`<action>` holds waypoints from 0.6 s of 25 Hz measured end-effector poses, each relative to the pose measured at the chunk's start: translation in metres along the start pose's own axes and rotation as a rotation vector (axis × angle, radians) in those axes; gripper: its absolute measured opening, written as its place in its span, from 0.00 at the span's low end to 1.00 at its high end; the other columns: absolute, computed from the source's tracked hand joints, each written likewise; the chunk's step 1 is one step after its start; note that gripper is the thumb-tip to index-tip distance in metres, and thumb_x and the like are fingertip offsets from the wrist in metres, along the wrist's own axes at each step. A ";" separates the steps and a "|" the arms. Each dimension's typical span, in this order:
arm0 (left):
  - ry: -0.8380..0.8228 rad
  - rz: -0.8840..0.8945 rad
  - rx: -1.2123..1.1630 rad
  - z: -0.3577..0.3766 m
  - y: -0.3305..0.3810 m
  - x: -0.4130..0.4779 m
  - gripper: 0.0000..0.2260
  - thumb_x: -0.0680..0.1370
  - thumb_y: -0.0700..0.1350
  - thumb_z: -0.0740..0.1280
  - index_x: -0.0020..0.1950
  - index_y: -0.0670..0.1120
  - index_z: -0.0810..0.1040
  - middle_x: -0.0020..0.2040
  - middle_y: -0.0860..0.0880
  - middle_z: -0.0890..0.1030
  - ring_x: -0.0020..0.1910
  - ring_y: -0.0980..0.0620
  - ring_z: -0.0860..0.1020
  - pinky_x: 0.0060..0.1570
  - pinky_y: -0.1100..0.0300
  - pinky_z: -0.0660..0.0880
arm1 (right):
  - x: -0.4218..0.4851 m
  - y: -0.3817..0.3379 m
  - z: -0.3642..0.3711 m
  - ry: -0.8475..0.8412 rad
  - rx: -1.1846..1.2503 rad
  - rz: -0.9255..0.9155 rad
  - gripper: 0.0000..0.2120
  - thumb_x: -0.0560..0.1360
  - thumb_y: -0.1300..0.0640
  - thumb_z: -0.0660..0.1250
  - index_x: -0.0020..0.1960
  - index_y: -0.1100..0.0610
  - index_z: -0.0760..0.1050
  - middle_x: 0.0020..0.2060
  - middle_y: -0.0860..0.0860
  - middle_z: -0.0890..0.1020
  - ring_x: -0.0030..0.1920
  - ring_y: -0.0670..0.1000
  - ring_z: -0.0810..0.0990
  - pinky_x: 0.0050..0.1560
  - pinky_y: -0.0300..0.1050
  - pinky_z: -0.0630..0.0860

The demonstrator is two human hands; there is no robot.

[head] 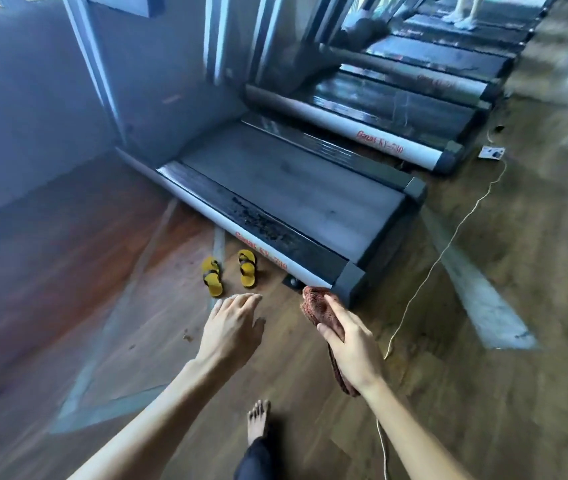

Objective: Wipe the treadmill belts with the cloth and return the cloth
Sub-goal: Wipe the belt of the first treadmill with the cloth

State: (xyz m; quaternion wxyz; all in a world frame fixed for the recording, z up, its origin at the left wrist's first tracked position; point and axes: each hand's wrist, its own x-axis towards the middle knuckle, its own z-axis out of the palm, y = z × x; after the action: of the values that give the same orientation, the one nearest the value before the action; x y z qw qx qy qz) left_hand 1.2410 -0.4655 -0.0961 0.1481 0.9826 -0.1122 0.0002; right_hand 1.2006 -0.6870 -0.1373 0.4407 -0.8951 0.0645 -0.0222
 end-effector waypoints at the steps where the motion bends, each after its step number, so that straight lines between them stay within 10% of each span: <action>1: -0.012 0.028 0.007 -0.001 -0.007 0.031 0.20 0.79 0.51 0.64 0.70 0.49 0.72 0.69 0.51 0.74 0.68 0.49 0.70 0.68 0.55 0.64 | 0.022 0.000 0.005 0.037 0.011 0.026 0.26 0.76 0.50 0.70 0.72 0.43 0.68 0.67 0.46 0.76 0.64 0.47 0.76 0.63 0.42 0.71; 15: -0.229 0.422 0.010 0.047 0.008 0.422 0.18 0.75 0.44 0.70 0.64 0.44 0.77 0.61 0.45 0.80 0.61 0.43 0.77 0.62 0.52 0.70 | 0.304 0.035 0.007 0.407 0.074 0.359 0.27 0.77 0.56 0.69 0.73 0.46 0.68 0.64 0.51 0.78 0.62 0.50 0.78 0.61 0.40 0.71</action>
State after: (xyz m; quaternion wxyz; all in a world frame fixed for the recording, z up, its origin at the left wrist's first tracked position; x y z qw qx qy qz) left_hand 1.6494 -0.5796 -0.1248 0.1260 0.9317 -0.3313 -0.0798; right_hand 1.4991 -0.7439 -0.1742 0.4482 -0.8296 0.3085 -0.1254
